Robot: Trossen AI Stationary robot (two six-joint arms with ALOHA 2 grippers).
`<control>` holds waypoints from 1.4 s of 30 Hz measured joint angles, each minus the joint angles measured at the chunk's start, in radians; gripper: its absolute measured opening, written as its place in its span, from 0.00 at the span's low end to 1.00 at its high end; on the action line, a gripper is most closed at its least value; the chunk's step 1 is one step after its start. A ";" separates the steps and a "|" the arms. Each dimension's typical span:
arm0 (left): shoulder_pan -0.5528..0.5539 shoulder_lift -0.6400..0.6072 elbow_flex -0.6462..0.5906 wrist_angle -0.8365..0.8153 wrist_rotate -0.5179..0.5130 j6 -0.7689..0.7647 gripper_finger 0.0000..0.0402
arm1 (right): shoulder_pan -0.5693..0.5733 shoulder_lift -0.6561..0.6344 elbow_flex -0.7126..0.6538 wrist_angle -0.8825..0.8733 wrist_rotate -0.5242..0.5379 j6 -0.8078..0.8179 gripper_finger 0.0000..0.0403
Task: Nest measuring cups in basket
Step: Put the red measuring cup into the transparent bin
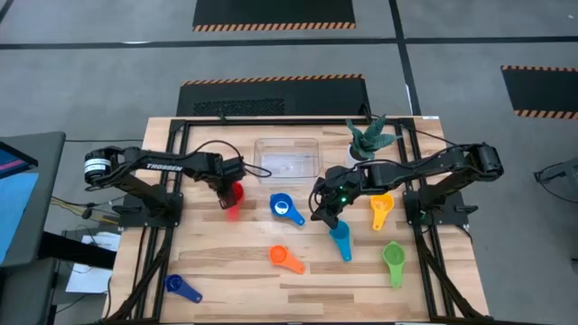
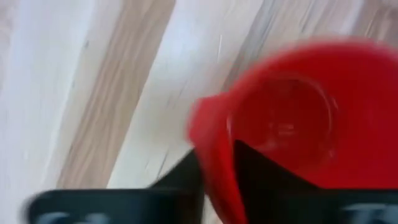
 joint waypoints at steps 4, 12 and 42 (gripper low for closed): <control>0.000 0.000 0.003 0.025 0.038 -0.028 0.01 | 0.000 0.000 0.000 0.000 0.000 0.000 0.16; 0.000 0.000 0.230 -0.170 0.072 -0.031 0.00 | 0.000 0.000 0.000 0.000 -0.010 0.000 0.16; 0.060 0.417 0.998 -0.195 -0.079 0.748 0.00 | 0.095 -0.293 -0.001 -0.273 -0.106 -0.020 0.16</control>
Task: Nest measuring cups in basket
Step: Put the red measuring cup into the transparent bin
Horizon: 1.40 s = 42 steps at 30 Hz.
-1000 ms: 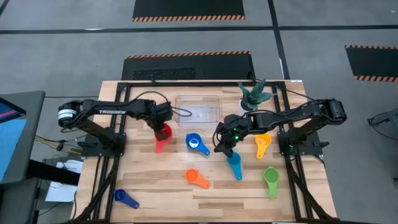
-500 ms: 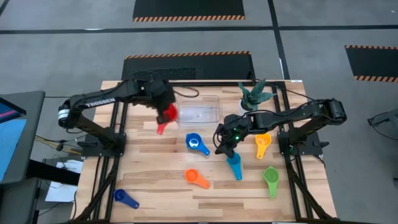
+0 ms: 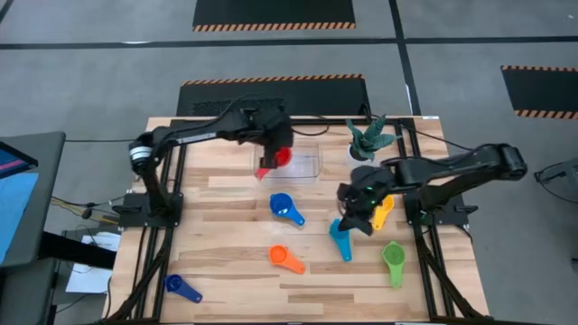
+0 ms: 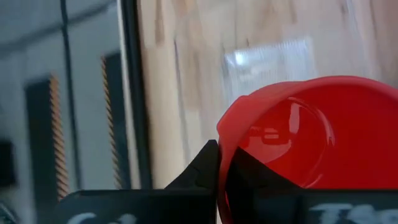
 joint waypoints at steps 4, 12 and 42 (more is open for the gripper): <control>0.008 0.087 0.088 -0.017 0.011 0.181 0.00 | 0.069 -0.082 0.000 -0.002 0.093 0.071 0.16; 0.012 0.204 0.118 0.016 -0.005 0.311 0.00 | 0.235 -0.211 0.000 0.054 0.244 0.156 0.16; -0.035 0.280 0.107 0.043 0.073 0.397 0.01 | 0.366 -0.281 0.000 0.225 0.357 -0.025 0.16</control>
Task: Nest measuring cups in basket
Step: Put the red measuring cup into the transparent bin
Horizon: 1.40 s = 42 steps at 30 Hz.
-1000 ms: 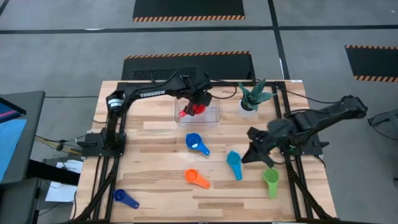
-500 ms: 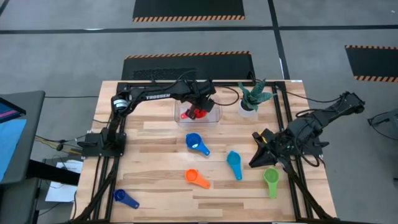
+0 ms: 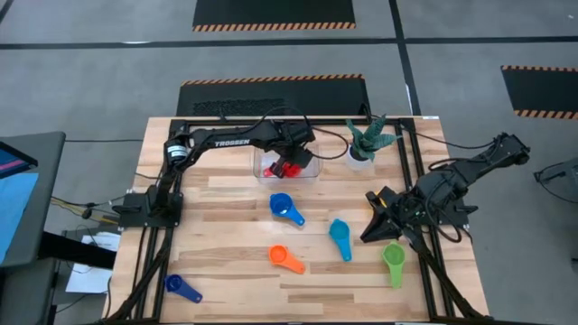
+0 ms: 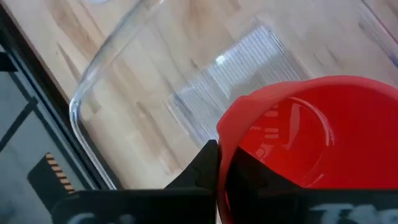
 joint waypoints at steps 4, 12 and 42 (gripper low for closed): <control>0.000 0.029 -0.001 -0.005 -0.018 -0.019 0.10 | 0.000 0.000 0.000 -0.004 0.000 0.002 0.16; -0.003 0.041 0.005 0.013 -0.130 -0.025 0.27 | 0.000 0.000 0.000 -0.023 -0.001 0.027 0.16; -0.159 -0.288 0.117 -0.694 0.024 -0.915 0.32 | -0.003 0.000 0.000 -0.157 -0.001 0.015 0.16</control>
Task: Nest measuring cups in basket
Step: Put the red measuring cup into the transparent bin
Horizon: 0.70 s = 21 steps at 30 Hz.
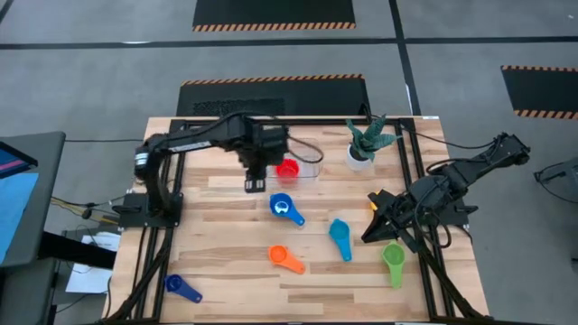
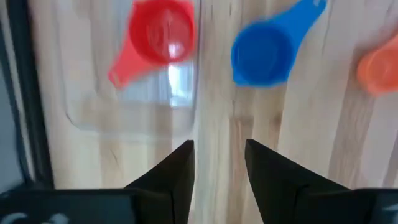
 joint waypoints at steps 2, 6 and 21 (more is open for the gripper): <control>-0.004 -0.042 -0.123 0.060 -0.030 0.004 0.32 | 0.000 0.000 0.000 0.001 0.000 0.000 0.16; 0.005 -0.098 -0.336 0.368 -0.051 0.141 0.32 | 0.000 0.000 0.000 0.002 0.007 0.004 0.16; 0.230 0.057 -0.398 0.677 -0.037 0.598 0.24 | 0.000 0.000 0.000 0.016 0.057 0.014 0.16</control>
